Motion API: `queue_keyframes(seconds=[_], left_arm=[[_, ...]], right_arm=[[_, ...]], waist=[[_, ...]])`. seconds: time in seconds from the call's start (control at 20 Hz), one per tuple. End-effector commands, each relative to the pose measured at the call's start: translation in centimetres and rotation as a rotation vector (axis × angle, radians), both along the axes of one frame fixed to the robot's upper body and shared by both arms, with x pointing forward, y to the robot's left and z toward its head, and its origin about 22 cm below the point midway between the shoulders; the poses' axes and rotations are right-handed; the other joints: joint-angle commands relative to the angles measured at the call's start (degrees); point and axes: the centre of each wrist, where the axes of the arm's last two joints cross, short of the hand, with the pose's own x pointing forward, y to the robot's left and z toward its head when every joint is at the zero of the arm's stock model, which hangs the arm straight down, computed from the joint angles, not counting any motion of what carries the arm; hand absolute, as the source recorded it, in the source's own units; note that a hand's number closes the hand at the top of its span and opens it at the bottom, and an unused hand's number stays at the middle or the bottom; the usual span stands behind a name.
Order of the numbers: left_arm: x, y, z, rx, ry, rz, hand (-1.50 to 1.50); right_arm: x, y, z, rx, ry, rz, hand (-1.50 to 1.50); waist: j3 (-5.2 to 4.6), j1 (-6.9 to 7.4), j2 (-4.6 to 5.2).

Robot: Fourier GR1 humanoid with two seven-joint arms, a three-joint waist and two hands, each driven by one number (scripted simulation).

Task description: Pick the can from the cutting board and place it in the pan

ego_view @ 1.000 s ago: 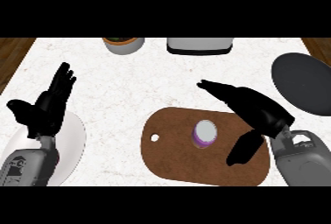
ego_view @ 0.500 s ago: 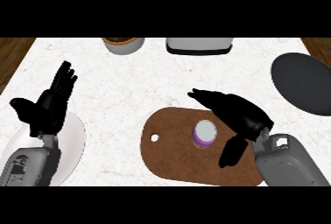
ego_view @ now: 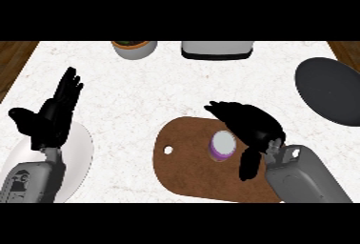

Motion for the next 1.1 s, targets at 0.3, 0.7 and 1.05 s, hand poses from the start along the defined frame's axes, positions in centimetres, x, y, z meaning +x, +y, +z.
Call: queue_keyframes(seconds=[0.3,0.7,1.05], left_arm=[[0.5,-1.0,-0.3,-0.006,0.002,0.014,0.0],[-1.2,-0.3,-1.1,-0.002,0.006,0.001,0.0],[0.9,0.9,0.4,-0.003,-0.003,0.011,0.0]], right_arm=[[0.6,0.8,-3.4,-0.04,0.021,0.023,-1.5],[1.9,2.8,-4.6,-0.096,0.091,0.019,-1.5],[0.6,3.7,-6.4,-0.096,0.13,0.077,1.5]], waist=[[0.01,-0.08,0.02],[0.01,0.15,0.0],[0.01,-0.14,0.0]])
